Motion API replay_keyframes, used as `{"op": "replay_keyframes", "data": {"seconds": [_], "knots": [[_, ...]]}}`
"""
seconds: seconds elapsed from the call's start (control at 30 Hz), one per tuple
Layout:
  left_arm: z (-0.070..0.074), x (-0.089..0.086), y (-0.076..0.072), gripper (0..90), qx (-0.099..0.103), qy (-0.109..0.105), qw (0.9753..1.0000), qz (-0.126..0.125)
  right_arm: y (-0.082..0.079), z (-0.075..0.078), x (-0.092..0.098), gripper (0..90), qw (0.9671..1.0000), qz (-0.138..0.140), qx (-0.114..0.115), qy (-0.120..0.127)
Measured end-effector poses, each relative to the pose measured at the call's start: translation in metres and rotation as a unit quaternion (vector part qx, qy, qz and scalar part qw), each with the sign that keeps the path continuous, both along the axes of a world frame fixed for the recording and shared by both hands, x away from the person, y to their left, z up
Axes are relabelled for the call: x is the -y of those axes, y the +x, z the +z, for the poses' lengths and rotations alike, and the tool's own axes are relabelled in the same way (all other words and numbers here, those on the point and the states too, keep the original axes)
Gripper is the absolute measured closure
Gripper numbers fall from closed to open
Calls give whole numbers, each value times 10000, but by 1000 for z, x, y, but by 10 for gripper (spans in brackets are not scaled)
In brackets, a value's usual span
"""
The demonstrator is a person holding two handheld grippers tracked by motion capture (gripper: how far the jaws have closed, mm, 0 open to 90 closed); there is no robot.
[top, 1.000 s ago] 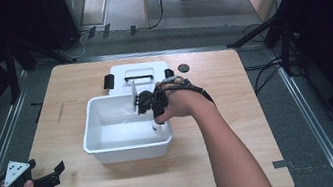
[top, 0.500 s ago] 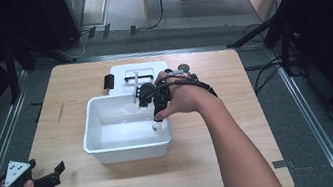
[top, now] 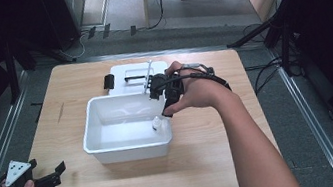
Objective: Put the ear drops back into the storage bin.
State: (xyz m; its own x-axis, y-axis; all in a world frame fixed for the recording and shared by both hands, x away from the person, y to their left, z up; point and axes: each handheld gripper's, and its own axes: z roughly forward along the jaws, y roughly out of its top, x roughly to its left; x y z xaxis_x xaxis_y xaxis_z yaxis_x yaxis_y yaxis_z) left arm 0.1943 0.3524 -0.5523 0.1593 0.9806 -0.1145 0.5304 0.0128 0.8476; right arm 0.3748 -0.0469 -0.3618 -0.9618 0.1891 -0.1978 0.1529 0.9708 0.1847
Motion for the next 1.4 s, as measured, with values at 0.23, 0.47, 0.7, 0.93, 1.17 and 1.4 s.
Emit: {"op": "replay_keyframes", "data": {"seconds": [0.23, 0.47, 0.7, 0.93, 1.17, 1.4], "knots": [[0, 0, 0, 3, -2, 1, 10000, 5, -1, 8, 24, 282, 9997, -219, 40, 22], [0, 0, 0, 3, 0, -9, 10000, 6, -2, 13, 51, 281, 9991, -409, 100, 16], [0, 0, 0, 3, 4, -4, 10000, 7, -5, 12, 80, 282, 9979, -634, 89, -23], [0, 0, 0, 3, 5, -9, 10000, 11, -8, 6, 109, 283, 9961, -886, 43, -12], [0, 0, 0, 3, -4, 12, 10000, -8, -13, -1, 131, 283, 9940, -1094, 0, 2], [0, 0, 0, 3, -2, 6, 10000, -1, -17, -9, 148, 282, 9922, -1246, -29, 14]]}}
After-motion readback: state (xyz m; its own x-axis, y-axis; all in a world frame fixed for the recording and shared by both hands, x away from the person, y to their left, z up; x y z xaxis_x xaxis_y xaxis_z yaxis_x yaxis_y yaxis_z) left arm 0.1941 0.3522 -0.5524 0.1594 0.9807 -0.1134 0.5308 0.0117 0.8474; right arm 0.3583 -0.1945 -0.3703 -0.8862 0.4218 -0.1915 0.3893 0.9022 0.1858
